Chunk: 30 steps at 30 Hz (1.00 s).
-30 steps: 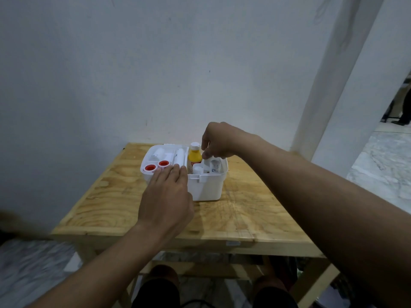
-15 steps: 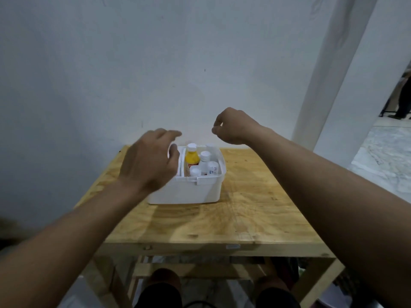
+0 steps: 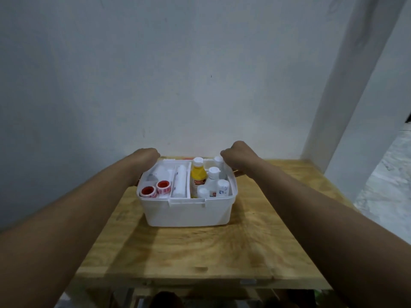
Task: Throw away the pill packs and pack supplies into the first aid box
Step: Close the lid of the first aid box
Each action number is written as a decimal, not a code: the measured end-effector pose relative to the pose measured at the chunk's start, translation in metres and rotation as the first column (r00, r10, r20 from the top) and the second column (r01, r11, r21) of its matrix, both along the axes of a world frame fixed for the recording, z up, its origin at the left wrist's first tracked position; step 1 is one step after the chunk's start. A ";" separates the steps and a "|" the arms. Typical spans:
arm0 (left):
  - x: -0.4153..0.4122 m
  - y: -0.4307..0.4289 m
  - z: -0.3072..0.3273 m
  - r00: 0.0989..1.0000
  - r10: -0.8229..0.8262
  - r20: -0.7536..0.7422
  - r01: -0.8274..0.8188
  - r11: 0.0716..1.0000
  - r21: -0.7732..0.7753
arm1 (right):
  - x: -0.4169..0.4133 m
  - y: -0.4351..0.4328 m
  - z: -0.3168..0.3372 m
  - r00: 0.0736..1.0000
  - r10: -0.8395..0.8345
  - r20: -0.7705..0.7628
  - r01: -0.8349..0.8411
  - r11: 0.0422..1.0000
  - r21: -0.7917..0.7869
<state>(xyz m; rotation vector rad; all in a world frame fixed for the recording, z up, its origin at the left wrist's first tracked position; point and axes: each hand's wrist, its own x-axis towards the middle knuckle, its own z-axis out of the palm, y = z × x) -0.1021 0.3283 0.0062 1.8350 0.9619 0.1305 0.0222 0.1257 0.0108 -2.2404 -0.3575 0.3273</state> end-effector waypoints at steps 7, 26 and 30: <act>0.002 0.004 -0.002 0.999 -0.020 -0.035 0.019 0.999 -0.045 | 0.004 -0.001 -0.003 0.989 -0.043 -0.141 0.060 0.992 0.113; 0.000 0.005 0.008 0.951 0.142 0.276 -0.080 0.971 -0.224 | 0.002 -0.008 0.018 0.946 -0.004 -0.323 0.155 0.883 0.442; -0.004 0.003 0.011 0.940 0.140 0.312 -0.099 0.985 -0.143 | -0.007 -0.016 0.025 0.957 0.011 -0.288 0.126 0.882 0.454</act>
